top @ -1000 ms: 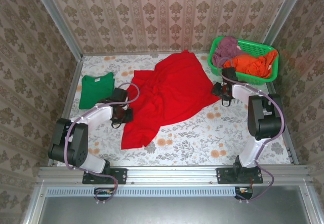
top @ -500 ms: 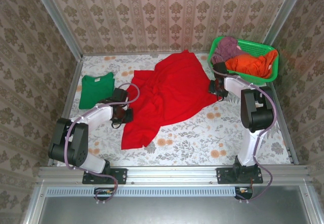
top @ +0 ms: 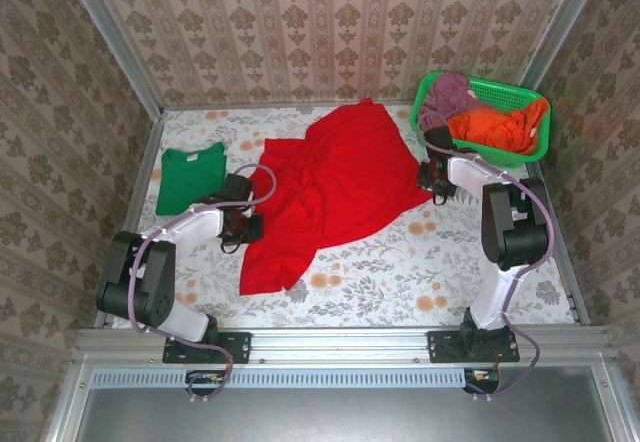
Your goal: Fold and stack the t-shirts
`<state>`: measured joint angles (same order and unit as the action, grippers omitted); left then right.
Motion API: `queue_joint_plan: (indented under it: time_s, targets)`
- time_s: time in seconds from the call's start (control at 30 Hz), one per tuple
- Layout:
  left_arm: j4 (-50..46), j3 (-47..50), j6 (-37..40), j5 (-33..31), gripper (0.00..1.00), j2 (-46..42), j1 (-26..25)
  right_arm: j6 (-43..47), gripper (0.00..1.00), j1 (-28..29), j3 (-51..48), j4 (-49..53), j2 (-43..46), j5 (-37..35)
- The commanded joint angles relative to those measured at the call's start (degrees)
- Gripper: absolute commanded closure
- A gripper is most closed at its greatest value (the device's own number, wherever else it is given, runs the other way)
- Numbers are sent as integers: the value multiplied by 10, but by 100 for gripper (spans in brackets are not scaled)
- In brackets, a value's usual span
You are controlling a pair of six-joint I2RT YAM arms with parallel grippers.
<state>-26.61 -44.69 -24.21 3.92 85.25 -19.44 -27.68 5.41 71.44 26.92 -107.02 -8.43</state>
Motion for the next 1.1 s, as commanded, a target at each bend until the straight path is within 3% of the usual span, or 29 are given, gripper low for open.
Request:
queue_joint_plan:
  time_s: [0.0, 0.3, 0.43, 0.5, 0.67, 0.87, 1.07]
  targets:
    - [0, 4, 11, 7, 100, 3, 4, 2, 52, -1, 42, 16, -18, -10]
    - [0, 9, 9, 7, 100, -5, 4, -4, 50, 3, 105, 71, -90, -26]
    - [1, 10, 11, 7, 100, -6, 5, -1, 57, 2, 102, 82, -94, -29]
    - [0, 10, 11, 7, 100, -7, 5, -2, 68, 2, 92, 79, -82, -34]
    - [0, 14, 9, 6, 100, -13, 6, -11, 98, 2, 41, 43, -21, -48]
    - [-7, 13, 4, -5, 100, -41, 8, -21, 100, 2, -30, -14, 79, -44]
    - [-43, -4, -9, -9, 100, -145, 22, -12, 100, 3, -136, -89, 267, -39]
